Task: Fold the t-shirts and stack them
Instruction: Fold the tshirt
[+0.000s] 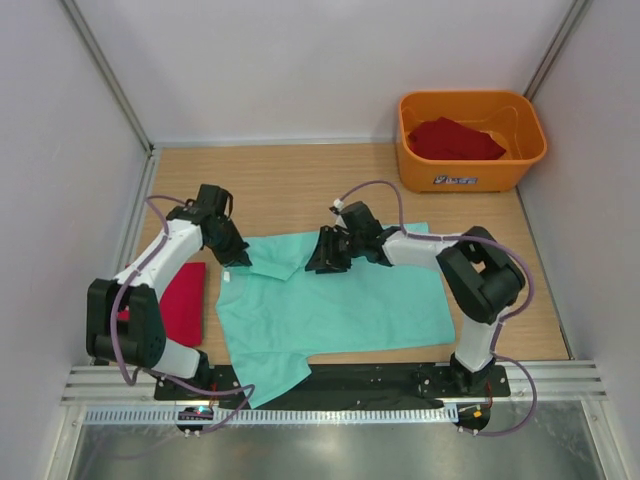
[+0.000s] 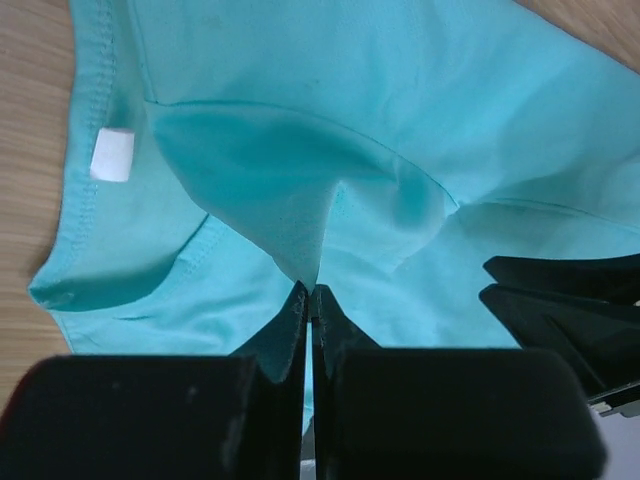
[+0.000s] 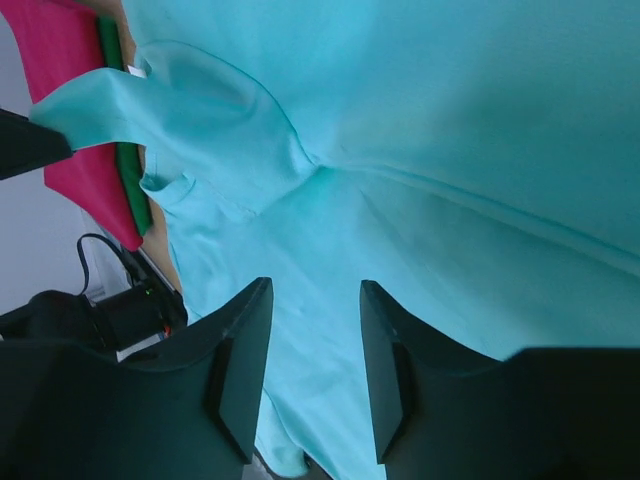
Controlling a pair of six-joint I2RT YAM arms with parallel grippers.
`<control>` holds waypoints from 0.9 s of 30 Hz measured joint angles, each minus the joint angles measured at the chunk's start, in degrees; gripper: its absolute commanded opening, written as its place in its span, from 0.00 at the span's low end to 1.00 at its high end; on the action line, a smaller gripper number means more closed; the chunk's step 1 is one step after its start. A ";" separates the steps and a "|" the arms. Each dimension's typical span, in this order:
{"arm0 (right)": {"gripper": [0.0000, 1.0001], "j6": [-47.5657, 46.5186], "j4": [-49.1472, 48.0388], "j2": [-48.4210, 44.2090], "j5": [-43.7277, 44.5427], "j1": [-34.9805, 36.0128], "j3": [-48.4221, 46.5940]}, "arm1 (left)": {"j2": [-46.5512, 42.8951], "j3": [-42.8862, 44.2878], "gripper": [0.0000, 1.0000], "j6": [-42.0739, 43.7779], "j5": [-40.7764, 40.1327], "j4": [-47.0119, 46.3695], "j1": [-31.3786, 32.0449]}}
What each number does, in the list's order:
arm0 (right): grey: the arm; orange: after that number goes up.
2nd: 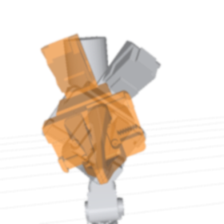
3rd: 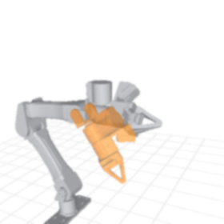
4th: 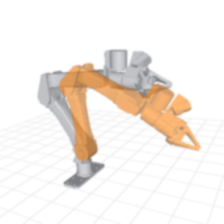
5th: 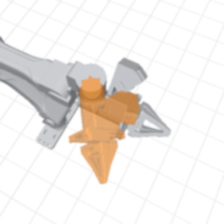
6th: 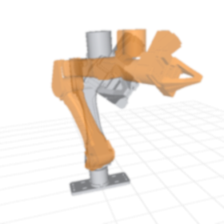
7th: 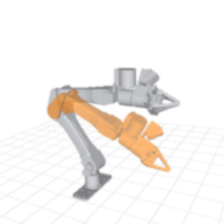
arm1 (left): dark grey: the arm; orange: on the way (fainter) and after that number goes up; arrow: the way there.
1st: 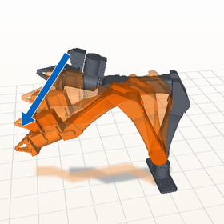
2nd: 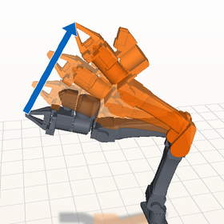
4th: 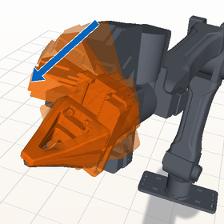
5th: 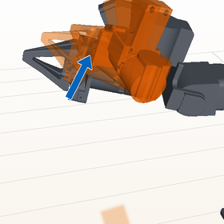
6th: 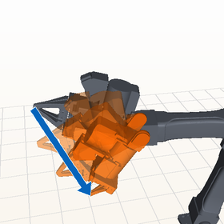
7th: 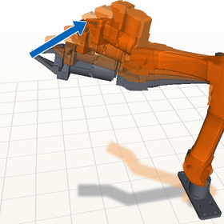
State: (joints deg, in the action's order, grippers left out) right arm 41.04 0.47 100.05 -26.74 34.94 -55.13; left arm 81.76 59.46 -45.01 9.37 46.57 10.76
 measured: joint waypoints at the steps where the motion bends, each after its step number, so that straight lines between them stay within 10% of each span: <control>1: 0.42 1.55 -1.38 3.17 -0.28 1.75 -2.01 | 1.22 0.33 0.00 0.48 -0.50 -0.42 0.00; 8: 0.27 9.01 -7.91 9.62 -0.39 5.90 -4.48 | 8.13 2.49 0.00 3.02 -1.44 -2.36 0.00; 27: 0.34 16.39 -12.68 16.83 1.05 8.22 -10.21 | 9.79 2.67 0.00 5.05 -1.14 -3.72 -0.02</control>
State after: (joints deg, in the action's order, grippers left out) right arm 57.43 -12.21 116.88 -25.69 43.16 -65.34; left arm 91.55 62.13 -39.97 8.23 42.85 10.74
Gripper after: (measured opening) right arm 0.327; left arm 0.005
